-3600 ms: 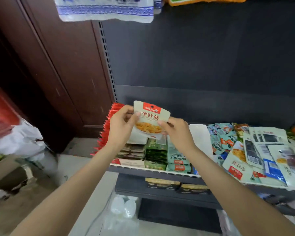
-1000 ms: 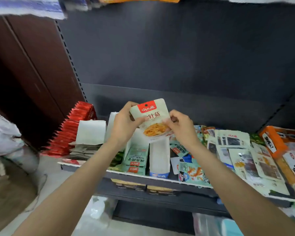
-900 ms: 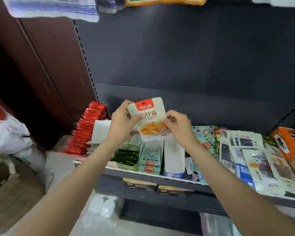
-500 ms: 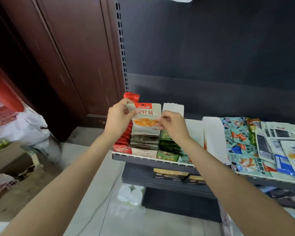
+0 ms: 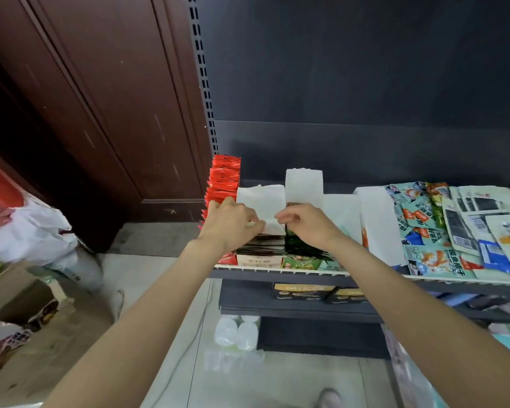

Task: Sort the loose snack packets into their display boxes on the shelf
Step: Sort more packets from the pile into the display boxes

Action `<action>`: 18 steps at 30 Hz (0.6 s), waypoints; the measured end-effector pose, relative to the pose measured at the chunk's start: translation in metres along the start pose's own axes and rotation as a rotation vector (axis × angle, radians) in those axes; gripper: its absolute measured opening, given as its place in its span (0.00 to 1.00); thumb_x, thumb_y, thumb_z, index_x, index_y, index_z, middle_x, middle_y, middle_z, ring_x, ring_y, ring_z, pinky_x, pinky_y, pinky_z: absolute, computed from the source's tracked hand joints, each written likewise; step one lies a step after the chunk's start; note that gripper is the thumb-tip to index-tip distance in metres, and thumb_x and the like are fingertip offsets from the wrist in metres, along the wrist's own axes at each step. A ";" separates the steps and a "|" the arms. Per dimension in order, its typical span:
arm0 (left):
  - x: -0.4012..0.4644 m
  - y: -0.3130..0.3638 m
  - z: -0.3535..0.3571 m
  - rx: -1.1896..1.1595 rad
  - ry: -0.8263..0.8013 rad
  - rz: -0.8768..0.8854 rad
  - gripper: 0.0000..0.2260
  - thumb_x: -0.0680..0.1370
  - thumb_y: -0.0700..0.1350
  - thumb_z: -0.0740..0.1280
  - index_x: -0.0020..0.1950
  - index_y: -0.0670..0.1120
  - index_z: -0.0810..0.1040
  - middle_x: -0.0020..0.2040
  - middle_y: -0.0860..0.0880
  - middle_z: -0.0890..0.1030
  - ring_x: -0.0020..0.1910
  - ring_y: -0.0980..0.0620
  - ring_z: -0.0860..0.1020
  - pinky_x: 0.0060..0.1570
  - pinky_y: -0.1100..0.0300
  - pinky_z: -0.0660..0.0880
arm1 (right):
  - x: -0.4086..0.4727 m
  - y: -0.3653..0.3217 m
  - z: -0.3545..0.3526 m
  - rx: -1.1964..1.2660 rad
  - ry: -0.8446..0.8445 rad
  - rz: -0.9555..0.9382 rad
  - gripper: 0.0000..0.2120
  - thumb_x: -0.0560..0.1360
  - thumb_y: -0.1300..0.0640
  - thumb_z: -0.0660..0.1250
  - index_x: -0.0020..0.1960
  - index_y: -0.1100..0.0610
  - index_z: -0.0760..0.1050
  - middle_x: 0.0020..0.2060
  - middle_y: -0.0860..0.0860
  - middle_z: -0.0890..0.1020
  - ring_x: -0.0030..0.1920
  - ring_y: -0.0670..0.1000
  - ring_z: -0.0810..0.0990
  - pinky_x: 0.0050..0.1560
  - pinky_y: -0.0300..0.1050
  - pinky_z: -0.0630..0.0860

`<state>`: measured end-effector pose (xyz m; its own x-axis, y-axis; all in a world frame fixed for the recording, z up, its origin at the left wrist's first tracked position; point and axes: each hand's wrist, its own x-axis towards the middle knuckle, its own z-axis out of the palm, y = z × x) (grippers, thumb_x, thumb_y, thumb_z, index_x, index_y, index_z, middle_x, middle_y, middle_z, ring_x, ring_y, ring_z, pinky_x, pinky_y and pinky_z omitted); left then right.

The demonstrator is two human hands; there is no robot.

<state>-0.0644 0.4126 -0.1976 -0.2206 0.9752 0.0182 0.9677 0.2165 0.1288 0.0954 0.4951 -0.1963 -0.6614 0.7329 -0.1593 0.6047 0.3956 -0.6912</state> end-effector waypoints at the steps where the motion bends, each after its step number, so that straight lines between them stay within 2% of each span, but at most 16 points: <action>1: 0.002 0.006 0.000 -0.032 0.014 0.011 0.15 0.79 0.57 0.56 0.56 0.55 0.80 0.53 0.51 0.80 0.54 0.50 0.71 0.54 0.51 0.63 | -0.001 0.004 -0.003 0.054 0.035 0.004 0.15 0.79 0.66 0.58 0.60 0.57 0.78 0.57 0.52 0.81 0.58 0.49 0.78 0.61 0.38 0.70; 4: 0.013 0.028 -0.002 -0.207 0.086 0.042 0.13 0.78 0.53 0.58 0.53 0.52 0.80 0.50 0.54 0.82 0.52 0.50 0.73 0.54 0.51 0.66 | -0.007 0.023 -0.022 0.129 0.215 -0.001 0.13 0.78 0.66 0.59 0.56 0.56 0.79 0.52 0.50 0.83 0.54 0.46 0.79 0.59 0.38 0.71; 6: 0.024 0.051 -0.002 -0.331 0.111 0.087 0.11 0.78 0.50 0.60 0.51 0.51 0.81 0.48 0.53 0.82 0.49 0.50 0.75 0.54 0.51 0.70 | -0.011 0.042 -0.038 0.152 0.320 0.012 0.13 0.77 0.68 0.59 0.54 0.58 0.80 0.49 0.52 0.84 0.52 0.48 0.80 0.59 0.43 0.74; 8: 0.036 0.082 0.001 -0.441 0.091 0.132 0.10 0.78 0.48 0.61 0.50 0.49 0.81 0.47 0.52 0.83 0.47 0.50 0.77 0.53 0.51 0.73 | -0.018 0.064 -0.057 0.199 0.386 0.041 0.15 0.76 0.71 0.57 0.53 0.61 0.80 0.47 0.55 0.84 0.50 0.51 0.81 0.60 0.49 0.75; 11: 0.055 0.140 0.006 -0.586 0.058 0.162 0.09 0.77 0.45 0.62 0.50 0.48 0.81 0.47 0.51 0.83 0.45 0.52 0.77 0.51 0.57 0.74 | -0.033 0.103 -0.087 0.209 0.469 0.088 0.15 0.75 0.73 0.57 0.53 0.63 0.80 0.46 0.56 0.83 0.48 0.52 0.81 0.59 0.51 0.75; 12: 0.061 0.161 0.008 -0.603 0.050 0.175 0.08 0.77 0.44 0.62 0.51 0.47 0.80 0.47 0.50 0.83 0.44 0.52 0.77 0.50 0.58 0.74 | -0.039 0.117 -0.097 0.188 0.494 0.108 0.15 0.75 0.73 0.57 0.53 0.63 0.79 0.47 0.56 0.83 0.49 0.53 0.81 0.59 0.49 0.75; 15: 0.082 0.228 0.017 -0.654 -0.008 0.240 0.08 0.77 0.42 0.62 0.51 0.45 0.80 0.47 0.48 0.82 0.43 0.51 0.78 0.49 0.59 0.74 | -0.057 0.162 -0.130 0.103 0.505 0.193 0.16 0.75 0.72 0.58 0.57 0.61 0.78 0.53 0.55 0.82 0.54 0.51 0.79 0.56 0.35 0.70; 16: 0.089 0.250 0.021 -0.673 -0.044 0.253 0.08 0.77 0.42 0.63 0.52 0.44 0.80 0.48 0.47 0.82 0.44 0.51 0.79 0.50 0.59 0.74 | -0.062 0.180 -0.141 0.081 0.495 0.232 0.16 0.76 0.70 0.59 0.59 0.61 0.77 0.55 0.55 0.81 0.56 0.51 0.78 0.55 0.35 0.68; 18: 0.106 0.293 0.037 -0.687 -0.126 0.254 0.09 0.78 0.43 0.63 0.55 0.44 0.79 0.51 0.46 0.82 0.47 0.49 0.80 0.53 0.57 0.75 | -0.068 0.220 -0.163 0.040 0.462 0.320 0.16 0.76 0.67 0.61 0.63 0.60 0.74 0.59 0.55 0.79 0.59 0.53 0.77 0.58 0.40 0.70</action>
<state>0.2003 0.5815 -0.1942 0.0551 0.9983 0.0210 0.6841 -0.0531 0.7274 0.3454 0.6226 -0.2233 -0.1800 0.9826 -0.0465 0.7197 0.0993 -0.6872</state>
